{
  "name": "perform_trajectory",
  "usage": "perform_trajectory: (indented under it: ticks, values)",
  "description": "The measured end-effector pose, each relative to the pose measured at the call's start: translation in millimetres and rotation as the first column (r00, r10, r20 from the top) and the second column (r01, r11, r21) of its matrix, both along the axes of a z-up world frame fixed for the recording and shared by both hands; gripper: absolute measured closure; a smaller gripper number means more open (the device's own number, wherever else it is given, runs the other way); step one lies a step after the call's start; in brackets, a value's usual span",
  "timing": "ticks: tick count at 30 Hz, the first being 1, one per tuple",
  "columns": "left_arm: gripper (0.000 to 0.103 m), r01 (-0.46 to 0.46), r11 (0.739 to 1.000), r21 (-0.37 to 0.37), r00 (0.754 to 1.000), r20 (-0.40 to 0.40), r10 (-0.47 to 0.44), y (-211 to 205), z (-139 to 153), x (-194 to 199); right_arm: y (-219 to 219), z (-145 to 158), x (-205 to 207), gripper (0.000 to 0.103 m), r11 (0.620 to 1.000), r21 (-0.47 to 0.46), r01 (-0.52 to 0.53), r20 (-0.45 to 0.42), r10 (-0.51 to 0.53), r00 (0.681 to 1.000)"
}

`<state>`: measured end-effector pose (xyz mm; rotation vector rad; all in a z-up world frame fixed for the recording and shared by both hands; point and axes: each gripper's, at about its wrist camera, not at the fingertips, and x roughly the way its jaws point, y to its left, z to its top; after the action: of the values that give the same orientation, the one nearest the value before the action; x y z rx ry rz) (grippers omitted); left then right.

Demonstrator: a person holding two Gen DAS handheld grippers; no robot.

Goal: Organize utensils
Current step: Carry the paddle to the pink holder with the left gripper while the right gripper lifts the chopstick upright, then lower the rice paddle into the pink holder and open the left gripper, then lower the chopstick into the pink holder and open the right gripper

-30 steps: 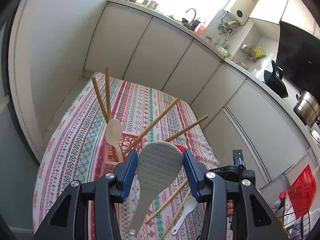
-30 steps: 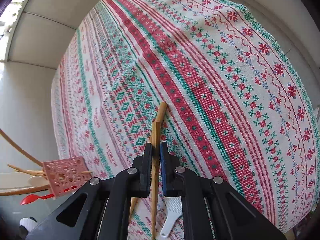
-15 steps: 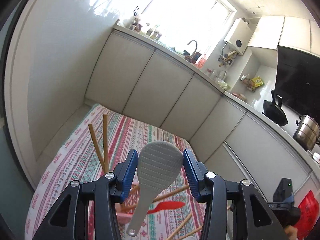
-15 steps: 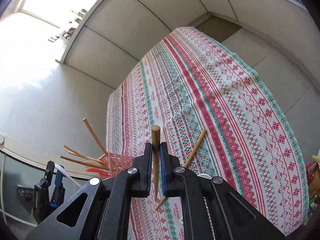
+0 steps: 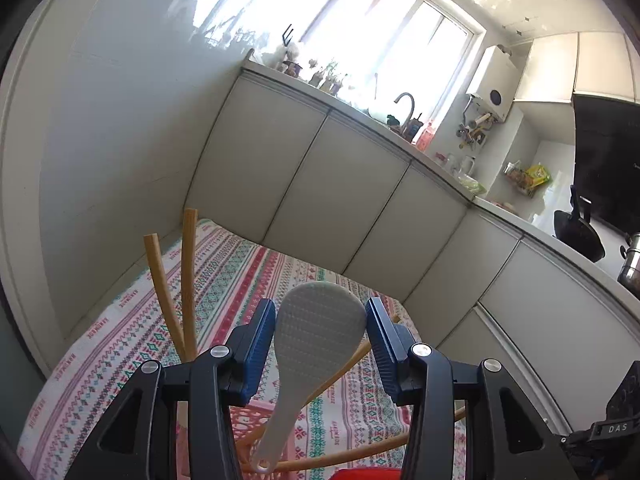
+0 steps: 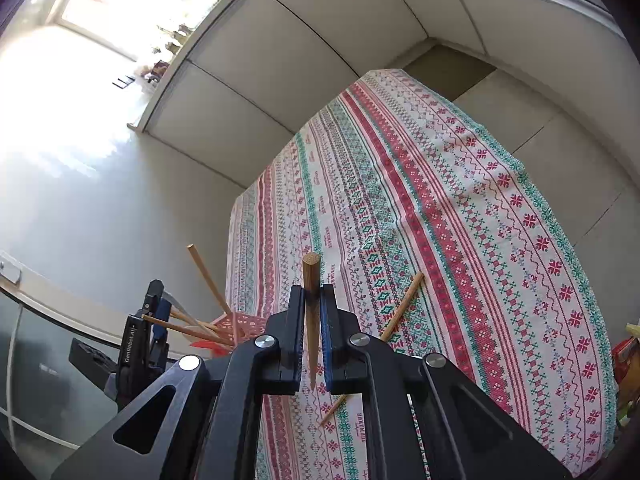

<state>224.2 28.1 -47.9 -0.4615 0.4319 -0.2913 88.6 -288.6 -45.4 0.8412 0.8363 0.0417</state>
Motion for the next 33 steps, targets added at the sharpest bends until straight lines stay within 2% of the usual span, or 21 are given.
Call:
perform_trajectory:
  ticks: [8,11,17,21,24,28,31,33]
  values:
    - [0.054,0.017,0.999,0.051,0.998,-0.054,-0.014,-3.3,-10.6,0.8,2.3,5.2,-1.8,0.095,1.0,-0.018,-0.004,0.024,0.004,1.0]
    - [0.045,0.025,0.998,0.055,0.997,-0.076,-0.021,-3.0,-6.6,-1.7,4.4,11.0,-3.8,0.095,1.0,-0.03,-0.005,0.042,0.006,0.999]
    - [0.041,0.016,0.997,0.081,0.988,-0.157,-0.003,6.6,5.9,-12.5,8.8,26.5,-11.9,0.095,0.999,-0.052,-0.002,0.084,0.006,0.996]
    - [0.03,0.009,0.993,0.121,0.976,-0.218,0.018,22.9,17.0,-29.2,12.6,42.8,-19.9,0.095,0.998,-0.065,-0.011,0.118,0.018,0.993]
    - [0.025,-0.002,0.987,0.161,0.955,-0.291,0.049,36.0,18.1,-40.8,16.2,57.4,-27.4,0.095,0.997,-0.082,-0.016,0.146,0.028,0.989]
    - [0.021,0.02,0.967,0.252,0.9,-0.425,0.093,46.8,12.9,-51.9,22.1,78.7,-39.9,0.095,0.996,-0.086,-0.035,0.202,0.052,0.978]
    - [0.02,0.041,0.946,0.32,0.863,-0.489,0.129,53.1,6.0,-63.4,30.2,95.3,-48.2,0.095,0.995,-0.091,-0.046,0.25,0.067,0.966]
    - [0.02,0.052,0.939,0.34,0.842,-0.52,0.141,57.9,-0.7,-70.6,37.8,104.5,-51.2,0.095,0.994,-0.1,-0.049,0.278,0.075,0.957]
